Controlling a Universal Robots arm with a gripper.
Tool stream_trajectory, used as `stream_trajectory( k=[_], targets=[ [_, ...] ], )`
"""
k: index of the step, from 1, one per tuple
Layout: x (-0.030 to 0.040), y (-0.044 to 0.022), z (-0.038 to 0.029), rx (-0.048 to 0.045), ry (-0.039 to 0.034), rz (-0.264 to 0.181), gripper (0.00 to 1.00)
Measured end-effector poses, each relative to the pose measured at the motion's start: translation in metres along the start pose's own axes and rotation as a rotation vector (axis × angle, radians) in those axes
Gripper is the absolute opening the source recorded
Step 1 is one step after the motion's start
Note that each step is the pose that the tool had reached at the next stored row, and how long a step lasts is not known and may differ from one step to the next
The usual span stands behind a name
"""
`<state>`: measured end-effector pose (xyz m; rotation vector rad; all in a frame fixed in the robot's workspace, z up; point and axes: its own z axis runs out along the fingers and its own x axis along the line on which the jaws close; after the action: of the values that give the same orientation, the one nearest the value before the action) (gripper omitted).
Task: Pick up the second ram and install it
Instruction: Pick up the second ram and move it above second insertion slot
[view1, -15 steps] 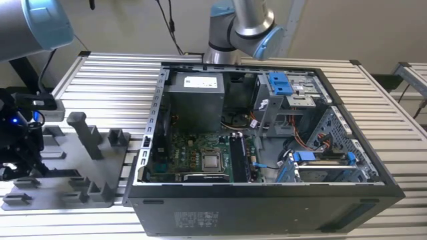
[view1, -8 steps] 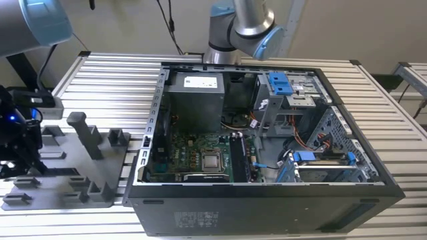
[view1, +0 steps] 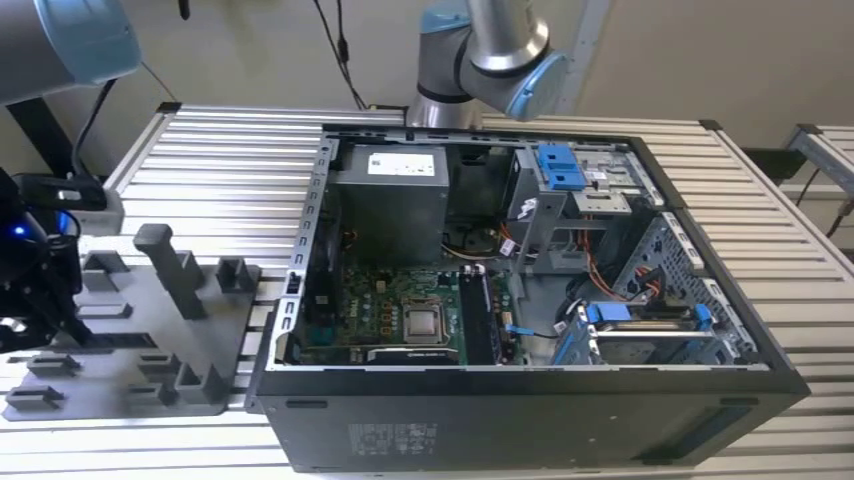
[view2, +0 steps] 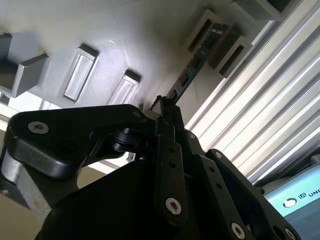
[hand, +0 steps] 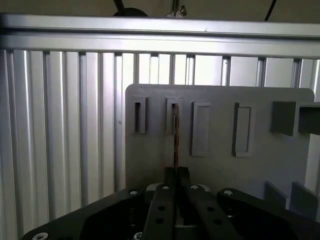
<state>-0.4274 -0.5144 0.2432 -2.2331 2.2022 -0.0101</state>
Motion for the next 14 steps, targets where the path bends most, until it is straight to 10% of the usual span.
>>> stream_trajectory(
  k=[14],
  targets=[
    [0.0000,0.0000,-0.0155,0.0001,-0.0001,0.000,0.14]
  ],
)
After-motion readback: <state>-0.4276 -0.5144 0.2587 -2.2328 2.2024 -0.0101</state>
